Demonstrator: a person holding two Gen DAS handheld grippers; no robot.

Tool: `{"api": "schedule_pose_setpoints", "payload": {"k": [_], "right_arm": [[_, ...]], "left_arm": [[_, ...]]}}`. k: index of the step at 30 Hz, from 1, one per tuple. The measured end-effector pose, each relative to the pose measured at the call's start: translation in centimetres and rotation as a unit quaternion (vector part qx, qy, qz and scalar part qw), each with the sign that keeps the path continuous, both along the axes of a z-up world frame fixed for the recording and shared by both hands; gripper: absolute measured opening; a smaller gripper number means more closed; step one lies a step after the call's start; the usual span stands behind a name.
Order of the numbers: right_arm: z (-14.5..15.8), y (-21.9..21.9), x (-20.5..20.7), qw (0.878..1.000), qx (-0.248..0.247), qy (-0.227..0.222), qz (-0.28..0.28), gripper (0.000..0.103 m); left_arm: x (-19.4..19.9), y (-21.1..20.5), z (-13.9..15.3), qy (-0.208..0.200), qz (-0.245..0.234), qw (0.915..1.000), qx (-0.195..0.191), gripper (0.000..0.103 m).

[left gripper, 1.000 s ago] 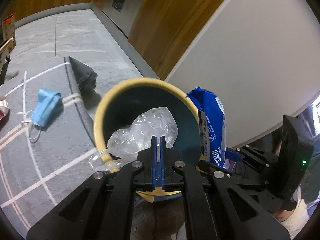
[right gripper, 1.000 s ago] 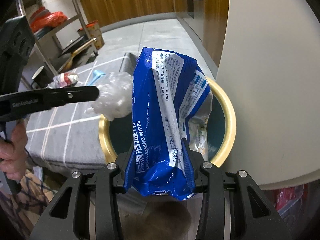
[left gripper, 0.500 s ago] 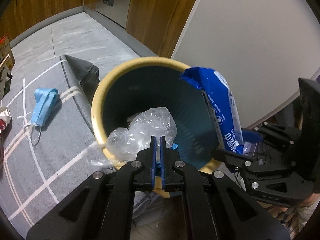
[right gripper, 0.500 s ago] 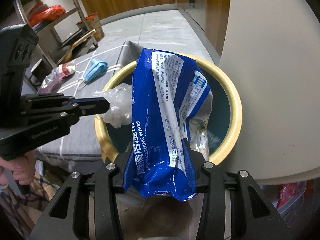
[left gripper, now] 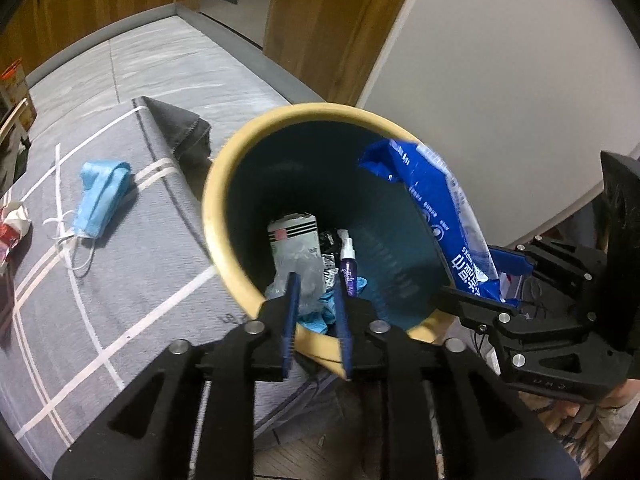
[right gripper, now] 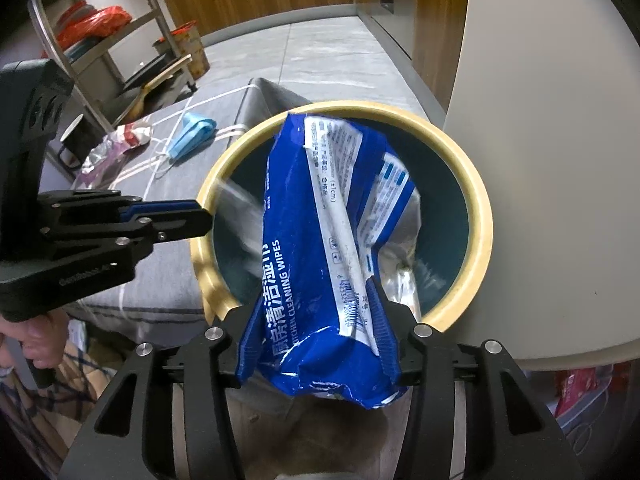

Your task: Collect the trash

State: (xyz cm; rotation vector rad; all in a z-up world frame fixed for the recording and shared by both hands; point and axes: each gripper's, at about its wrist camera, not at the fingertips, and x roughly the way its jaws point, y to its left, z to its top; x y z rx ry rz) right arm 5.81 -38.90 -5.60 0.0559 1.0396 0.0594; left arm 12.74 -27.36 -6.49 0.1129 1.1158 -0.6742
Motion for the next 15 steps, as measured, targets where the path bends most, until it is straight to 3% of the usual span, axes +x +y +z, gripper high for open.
{"api": "schedule_pose_setpoints", "payload": {"k": [4, 15], "right_arm": [[0.0, 0.3, 0.2, 1.000, -0.001, -0.001, 0.002, 0.051], [0.6, 1.0, 0.7, 1.000, 0.004, -0.005, -0.002, 0.055]], "left_arm": [[0.2, 1.6, 0.5, 0.000, 0.015, 0.9998, -0.010, 0.029], [1.0, 6.3, 1.7, 0.001, 0.061, 0.9978, -0.025, 0.033]]}}
